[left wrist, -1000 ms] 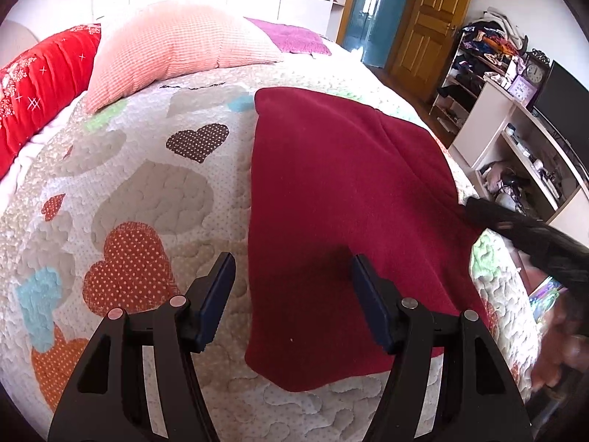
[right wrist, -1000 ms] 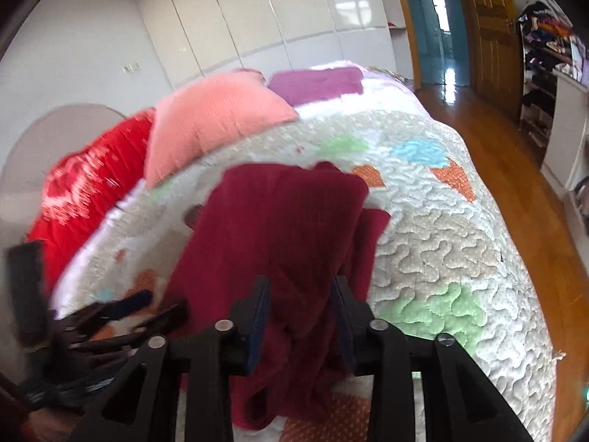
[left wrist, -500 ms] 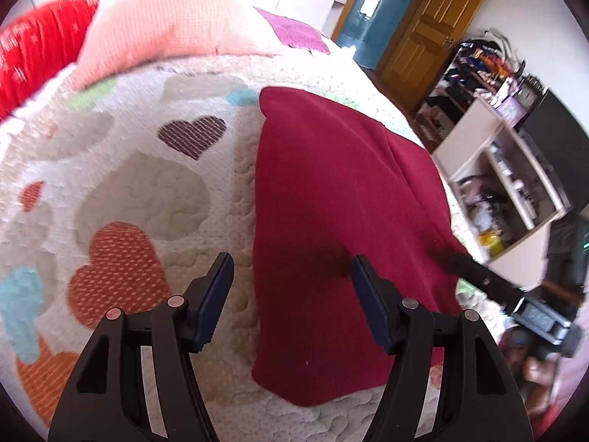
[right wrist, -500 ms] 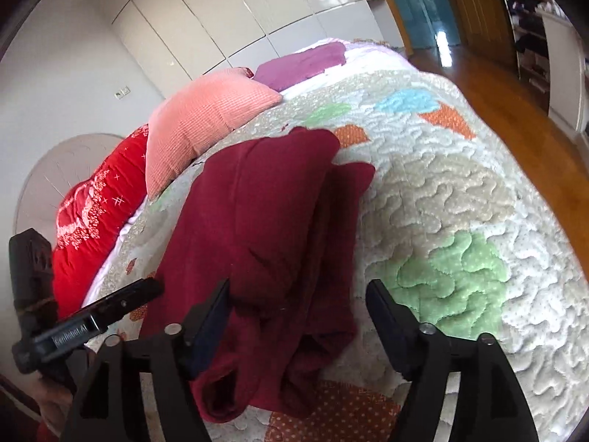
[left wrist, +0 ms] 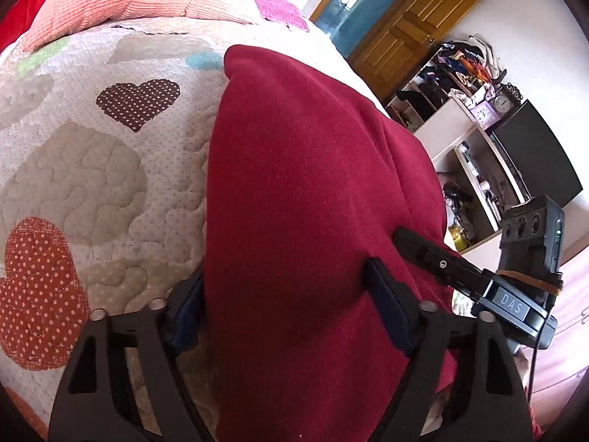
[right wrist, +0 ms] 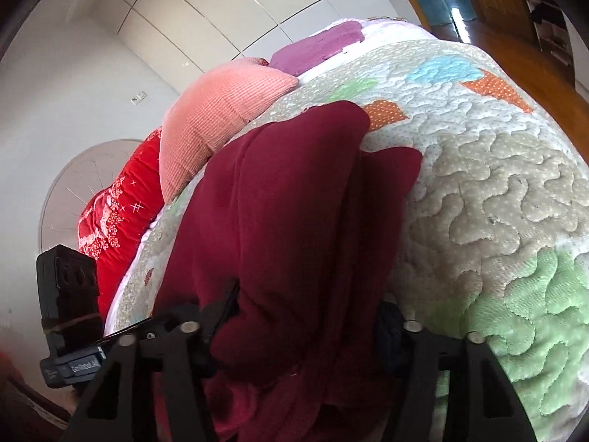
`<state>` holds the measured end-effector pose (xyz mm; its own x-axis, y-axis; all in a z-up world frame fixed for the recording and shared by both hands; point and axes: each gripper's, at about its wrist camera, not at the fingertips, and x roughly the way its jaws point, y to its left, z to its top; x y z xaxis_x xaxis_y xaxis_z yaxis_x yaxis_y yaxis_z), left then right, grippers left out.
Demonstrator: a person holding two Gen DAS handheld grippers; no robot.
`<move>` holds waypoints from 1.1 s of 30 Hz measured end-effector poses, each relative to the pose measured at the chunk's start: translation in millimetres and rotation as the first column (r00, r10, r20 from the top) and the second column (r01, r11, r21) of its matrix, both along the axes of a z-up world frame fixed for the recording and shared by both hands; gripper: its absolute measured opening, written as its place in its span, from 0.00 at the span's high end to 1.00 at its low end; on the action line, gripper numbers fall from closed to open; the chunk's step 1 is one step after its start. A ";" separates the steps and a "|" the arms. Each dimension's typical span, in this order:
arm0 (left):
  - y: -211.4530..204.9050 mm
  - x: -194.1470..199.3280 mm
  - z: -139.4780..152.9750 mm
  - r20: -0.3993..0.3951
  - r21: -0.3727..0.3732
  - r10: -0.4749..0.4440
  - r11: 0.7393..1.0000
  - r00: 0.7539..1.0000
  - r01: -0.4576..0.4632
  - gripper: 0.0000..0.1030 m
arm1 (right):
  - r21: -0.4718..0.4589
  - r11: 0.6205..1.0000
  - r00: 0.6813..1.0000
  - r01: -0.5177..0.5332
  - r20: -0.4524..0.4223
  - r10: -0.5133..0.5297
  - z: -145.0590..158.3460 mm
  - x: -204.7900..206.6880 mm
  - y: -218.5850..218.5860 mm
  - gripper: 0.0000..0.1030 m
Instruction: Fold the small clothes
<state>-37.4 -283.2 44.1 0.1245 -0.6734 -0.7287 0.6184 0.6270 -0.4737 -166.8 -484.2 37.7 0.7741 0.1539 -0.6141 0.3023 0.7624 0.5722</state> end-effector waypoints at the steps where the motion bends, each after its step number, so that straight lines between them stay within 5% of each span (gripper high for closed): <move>1: 3.7 -2.1 4.4 0.011 -0.001 0.007 1.000 1.000 -0.007 0.37 | -0.017 1.000 1.000 -0.004 0.010 0.005 6.3 -2.8 3.6 0.56; 9: 70.8 -63.3 54.9 0.177 0.035 0.020 0.999 0.984 -0.027 0.44 | -0.008 0.991 0.989 -0.136 0.052 0.136 42.1 -29.2 58.7 0.59; 12: 109.2 -86.7 49.2 0.121 0.057 0.046 0.997 0.992 -0.053 0.44 | 0.011 0.979 0.978 -0.205 0.043 0.204 38.2 -46.4 91.3 0.57; 14: 127.4 -99.3 35.3 0.086 0.077 0.065 0.994 0.994 -0.072 0.44 | 0.021 0.975 0.975 -0.223 -0.007 0.223 27.1 -54.3 107.0 0.47; 16: 136.3 -109.4 23.8 0.092 0.122 0.070 0.989 0.993 -0.081 0.42 | -0.009 0.976 0.974 -0.219 -0.061 0.218 20.8 -63.0 113.5 0.45; 19: 145.9 -121.4 33.2 0.160 0.132 0.093 0.985 0.983 -0.115 0.41 | -0.021 0.986 0.986 -0.164 -0.018 0.163 35.9 -85.6 107.1 0.45; 21: 145.2 -127.7 46.9 0.242 0.152 0.103 0.978 0.965 -0.142 0.41 | -0.081 0.987 0.989 -0.139 0.037 0.142 58.8 -95.1 107.7 0.48; 23: 143.2 -130.0 53.6 0.305 0.163 0.105 0.974 0.947 -0.160 0.41 | -0.188 0.965 0.982 -0.181 0.022 0.189 75.6 -89.4 121.7 0.65; 25: 137.4 -130.9 54.8 0.342 0.184 0.099 0.968 0.935 -0.170 0.41 | -0.258 0.946 0.979 -0.196 0.011 0.206 83.7 -77.8 136.4 0.70; 33: 118.0 -113.6 32.5 0.315 0.207 0.107 0.962 0.943 -0.179 0.41 | -0.334 0.922 0.977 -0.196 -0.145 0.155 33.0 -33.3 140.8 0.78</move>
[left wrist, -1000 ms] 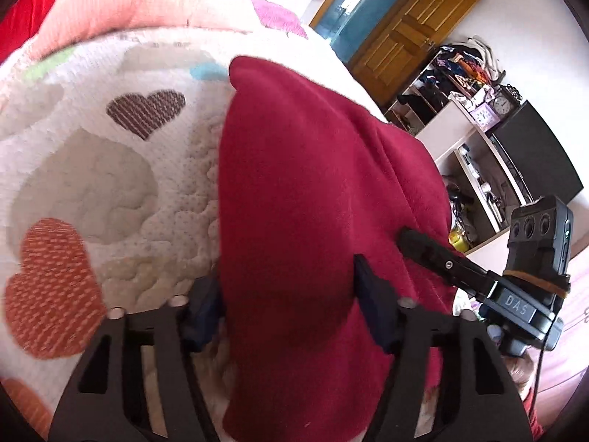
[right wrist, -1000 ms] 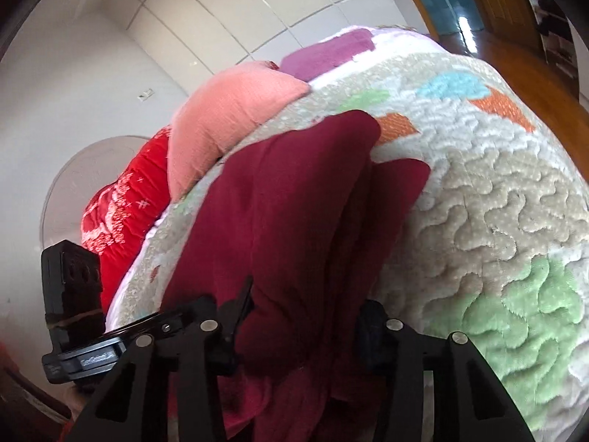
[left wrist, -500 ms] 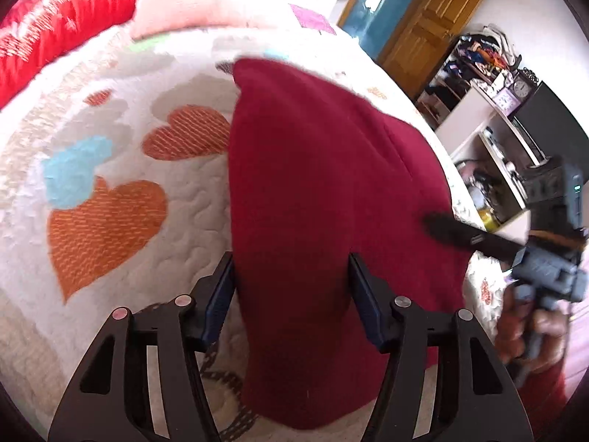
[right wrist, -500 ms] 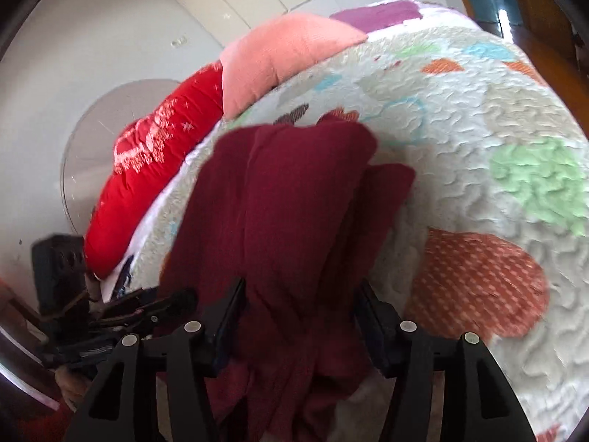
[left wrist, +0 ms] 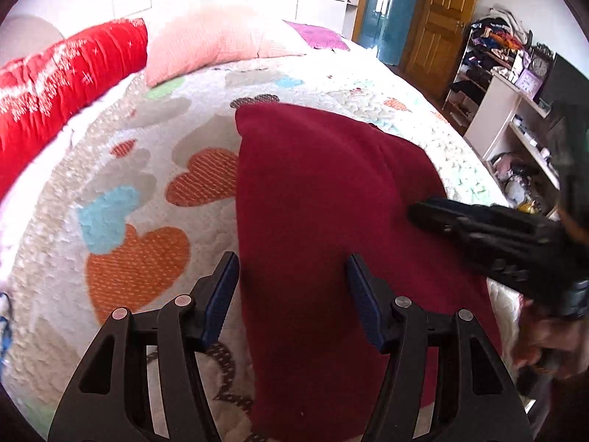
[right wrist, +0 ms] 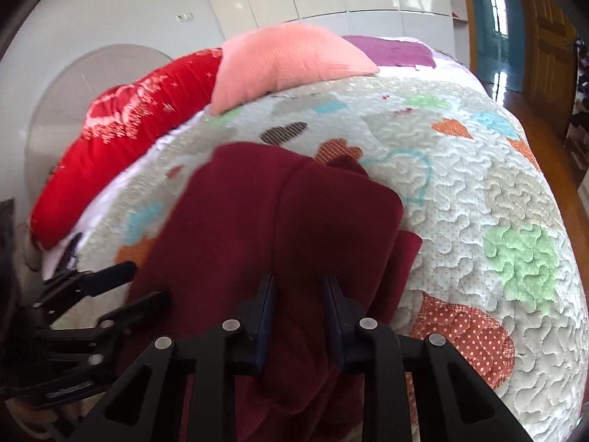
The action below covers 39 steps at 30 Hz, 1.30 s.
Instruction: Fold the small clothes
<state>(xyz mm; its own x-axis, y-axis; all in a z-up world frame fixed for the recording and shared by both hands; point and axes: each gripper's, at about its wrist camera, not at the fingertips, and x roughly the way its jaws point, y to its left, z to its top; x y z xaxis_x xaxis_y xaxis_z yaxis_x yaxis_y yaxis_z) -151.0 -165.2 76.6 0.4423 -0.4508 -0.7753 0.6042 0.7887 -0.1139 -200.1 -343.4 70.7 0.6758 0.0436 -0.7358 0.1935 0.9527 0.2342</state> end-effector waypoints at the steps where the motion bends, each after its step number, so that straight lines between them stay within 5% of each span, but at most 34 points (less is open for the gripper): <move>1: -1.2 1.0 -1.1 0.002 0.000 0.003 1.000 1.000 -0.003 0.41 | -0.002 1.000 1.000 0.007 0.009 -0.007 -3.0 -0.7 -2.8 0.78; 9: -2.1 -3.1 1.3 0.022 0.003 0.026 1.000 0.999 -0.026 0.41 | -0.039 0.999 0.999 -0.013 0.036 0.014 22.7 -26.5 12.6 0.76; 13: -1.8 -9.0 2.5 0.027 -0.001 0.036 0.999 0.999 -0.036 0.41 | -0.055 0.998 1.000 0.005 -0.016 -0.006 6.9 -36.5 17.7 0.75; 19: 4.9 -22.3 12.1 0.073 -0.008 0.070 0.998 0.995 -0.070 0.41 | -0.052 0.998 0.998 0.031 0.058 -0.028 24.6 -55.9 25.2 0.72; 25: 18.9 -37.2 26.4 0.107 -0.034 0.117 0.993 0.987 -0.114 0.41 | -0.121 0.990 0.992 0.074 0.110 -0.060 47.2 -79.6 41.3 0.54; 39: 44.8 -60.9 52.8 0.229 -0.087 0.189 0.981 0.955 -0.173 0.41 | -0.111 0.988 0.985 0.109 0.147 -0.092 61.2 -98.0 49.5 0.51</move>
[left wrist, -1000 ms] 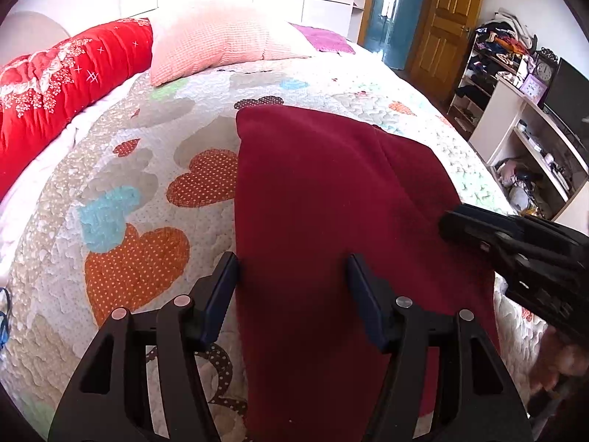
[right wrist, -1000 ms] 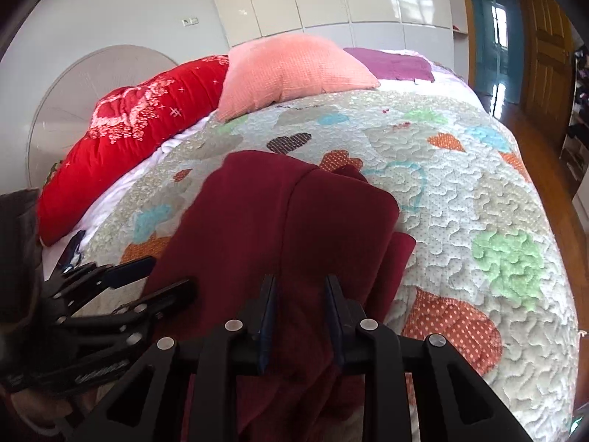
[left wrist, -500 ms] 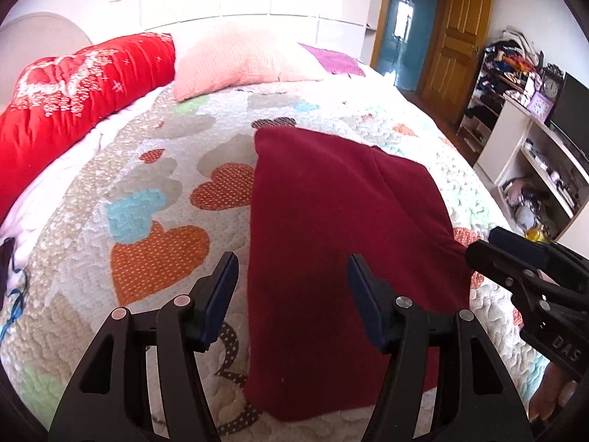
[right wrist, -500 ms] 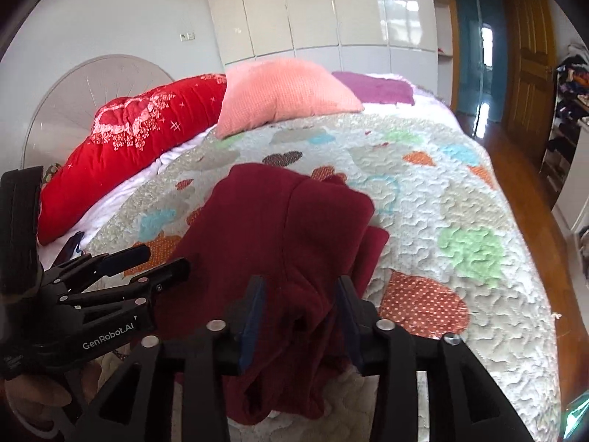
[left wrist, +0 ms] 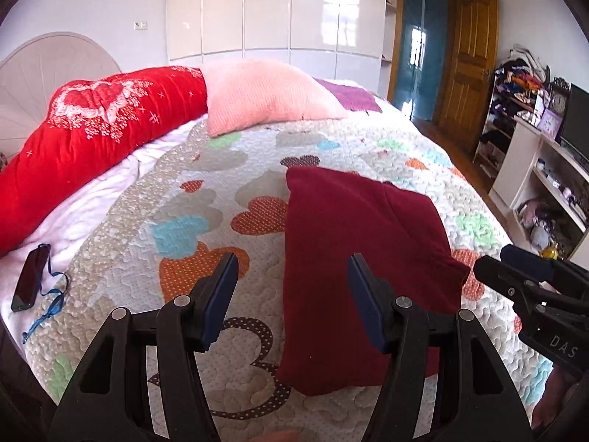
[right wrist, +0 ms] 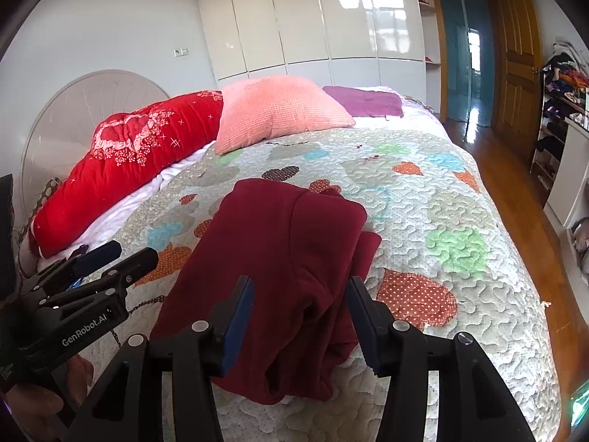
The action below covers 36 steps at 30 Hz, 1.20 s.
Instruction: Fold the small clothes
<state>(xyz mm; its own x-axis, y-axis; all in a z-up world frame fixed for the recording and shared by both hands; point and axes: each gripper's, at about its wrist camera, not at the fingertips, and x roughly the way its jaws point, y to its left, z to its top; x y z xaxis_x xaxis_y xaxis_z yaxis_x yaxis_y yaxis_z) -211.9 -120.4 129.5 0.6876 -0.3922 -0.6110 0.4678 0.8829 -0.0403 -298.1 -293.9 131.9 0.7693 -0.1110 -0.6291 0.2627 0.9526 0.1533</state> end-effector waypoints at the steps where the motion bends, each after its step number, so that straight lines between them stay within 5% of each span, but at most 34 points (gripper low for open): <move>1: 0.5 -1.3 0.9 0.009 -0.001 0.001 1.000 1.000 -0.001 0.41 | 0.001 1.000 1.000 0.002 0.000 -0.002 -0.1 -0.4 0.3 0.51; 36: -10.9 5.2 -15.0 -0.020 0.029 -0.004 1.000 1.000 0.004 0.41 | 0.031 1.000 0.998 -0.003 -0.061 0.005 -22.1 13.7 -7.5 0.51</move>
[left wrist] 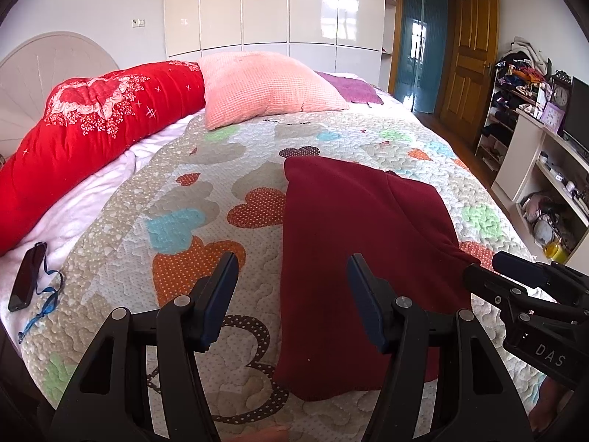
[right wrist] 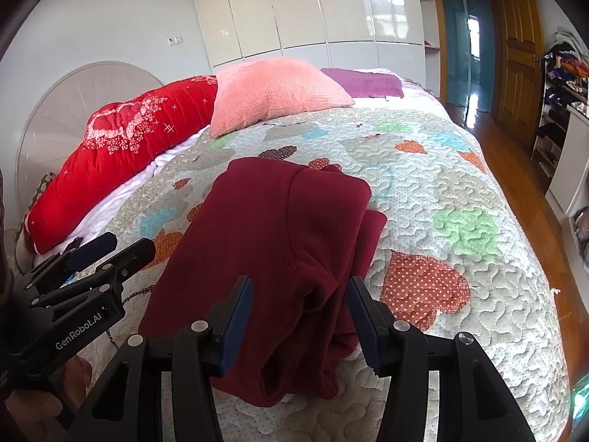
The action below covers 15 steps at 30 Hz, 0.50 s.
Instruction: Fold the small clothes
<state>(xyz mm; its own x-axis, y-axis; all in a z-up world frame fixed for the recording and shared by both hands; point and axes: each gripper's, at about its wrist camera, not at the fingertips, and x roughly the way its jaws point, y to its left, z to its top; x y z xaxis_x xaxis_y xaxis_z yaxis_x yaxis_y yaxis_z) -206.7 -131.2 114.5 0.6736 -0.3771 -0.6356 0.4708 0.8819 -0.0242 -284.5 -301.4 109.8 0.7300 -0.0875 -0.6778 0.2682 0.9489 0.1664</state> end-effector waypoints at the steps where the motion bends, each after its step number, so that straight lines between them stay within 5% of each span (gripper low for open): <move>1: -0.5 0.1 -0.3 0.000 0.001 0.000 1.000 1.000 0.000 0.41 | 0.001 1.000 1.000 0.001 -0.001 -0.001 -0.5 0.4 -0.6 0.51; 15: -5.8 3.5 -4.8 -0.012 0.012 -0.016 1.000 1.000 0.016 0.41 | 0.009 1.000 1.000 0.002 -0.019 -0.001 -7.9 4.2 -3.4 0.51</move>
